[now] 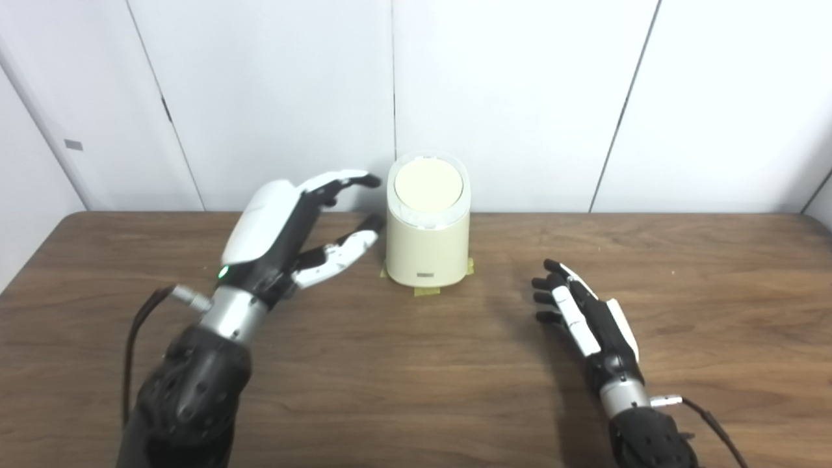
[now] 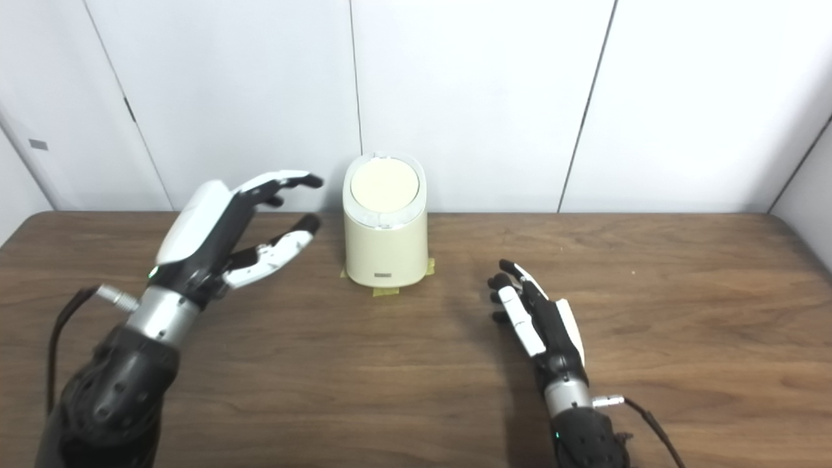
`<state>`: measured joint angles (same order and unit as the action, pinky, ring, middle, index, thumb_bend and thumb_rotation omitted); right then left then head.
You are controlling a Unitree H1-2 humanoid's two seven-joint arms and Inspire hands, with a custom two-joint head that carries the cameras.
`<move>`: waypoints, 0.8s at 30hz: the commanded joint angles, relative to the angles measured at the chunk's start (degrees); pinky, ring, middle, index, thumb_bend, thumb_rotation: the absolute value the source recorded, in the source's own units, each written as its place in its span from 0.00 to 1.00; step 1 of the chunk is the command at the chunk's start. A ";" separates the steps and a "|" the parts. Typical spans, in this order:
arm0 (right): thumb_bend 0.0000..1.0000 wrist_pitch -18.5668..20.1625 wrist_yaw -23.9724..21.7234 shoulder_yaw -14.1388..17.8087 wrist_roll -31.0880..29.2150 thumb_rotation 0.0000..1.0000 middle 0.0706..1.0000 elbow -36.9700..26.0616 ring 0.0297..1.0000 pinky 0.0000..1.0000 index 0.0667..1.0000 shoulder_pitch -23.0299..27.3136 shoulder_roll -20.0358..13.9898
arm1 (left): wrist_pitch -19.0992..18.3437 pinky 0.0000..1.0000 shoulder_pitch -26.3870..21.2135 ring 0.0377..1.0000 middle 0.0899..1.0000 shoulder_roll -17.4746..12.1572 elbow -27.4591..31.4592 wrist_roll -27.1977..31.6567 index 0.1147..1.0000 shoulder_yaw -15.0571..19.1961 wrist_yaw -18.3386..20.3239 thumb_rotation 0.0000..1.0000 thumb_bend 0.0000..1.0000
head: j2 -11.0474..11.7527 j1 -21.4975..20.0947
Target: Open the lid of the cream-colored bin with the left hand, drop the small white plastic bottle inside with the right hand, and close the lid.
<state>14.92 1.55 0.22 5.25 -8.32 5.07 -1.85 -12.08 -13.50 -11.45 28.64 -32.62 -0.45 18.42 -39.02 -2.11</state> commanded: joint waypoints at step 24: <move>0.53 -1.13 0.03 3.97 -5.87 0.87 0.98 -7.53 0.97 0.89 0.91 -2.38 -0.41 | -3.91 0.93 13.02 0.96 0.96 3.93 -6.30 30.70 0.98 9.23 -7.27 0.92 0.42 | 0.04 -1.39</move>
<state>13.98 1.85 4.21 -0.63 -13.14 1.32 -1.92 -16.93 0.59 -7.84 21.87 -3.80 8.74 11.78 -38.94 -3.43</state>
